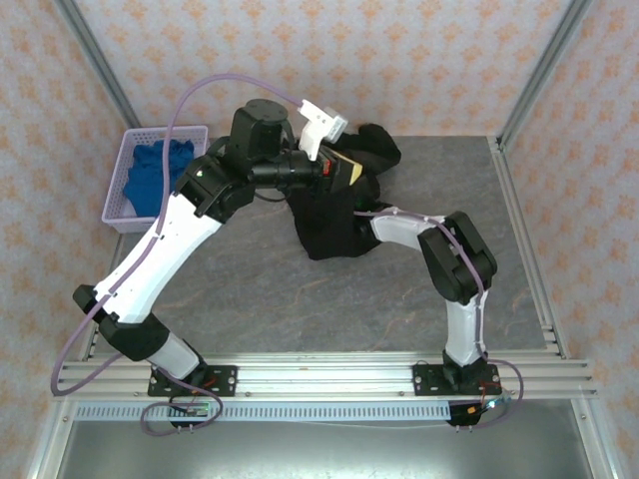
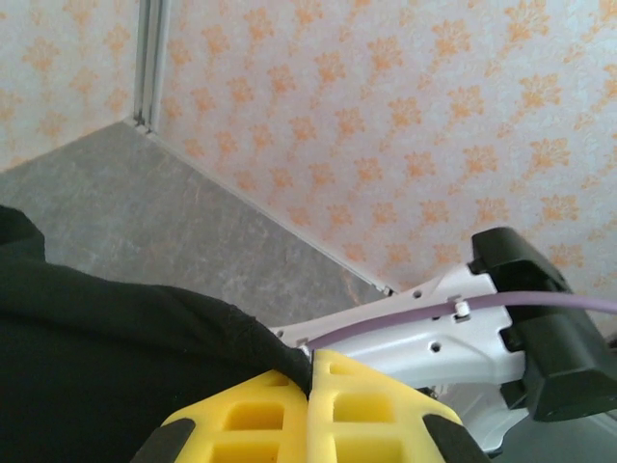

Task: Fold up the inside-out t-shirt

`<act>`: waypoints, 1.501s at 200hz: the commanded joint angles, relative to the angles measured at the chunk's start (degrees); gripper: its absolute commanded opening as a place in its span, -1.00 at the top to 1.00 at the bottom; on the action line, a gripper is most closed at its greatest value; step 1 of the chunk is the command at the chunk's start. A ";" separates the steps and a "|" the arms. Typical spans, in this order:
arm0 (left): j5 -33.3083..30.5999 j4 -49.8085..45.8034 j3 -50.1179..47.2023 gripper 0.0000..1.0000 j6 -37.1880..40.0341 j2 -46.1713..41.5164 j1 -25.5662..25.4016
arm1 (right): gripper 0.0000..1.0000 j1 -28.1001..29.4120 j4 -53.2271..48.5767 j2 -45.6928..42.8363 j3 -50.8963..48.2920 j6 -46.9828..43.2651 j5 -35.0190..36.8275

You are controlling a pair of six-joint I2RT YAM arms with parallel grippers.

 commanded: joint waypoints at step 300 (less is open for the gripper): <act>-28.18 7.07 -2.70 1.00 -1.88 -11.20 6.26 | 0.01 -4.69 -48.08 19.66 27.58 -30.20 0.70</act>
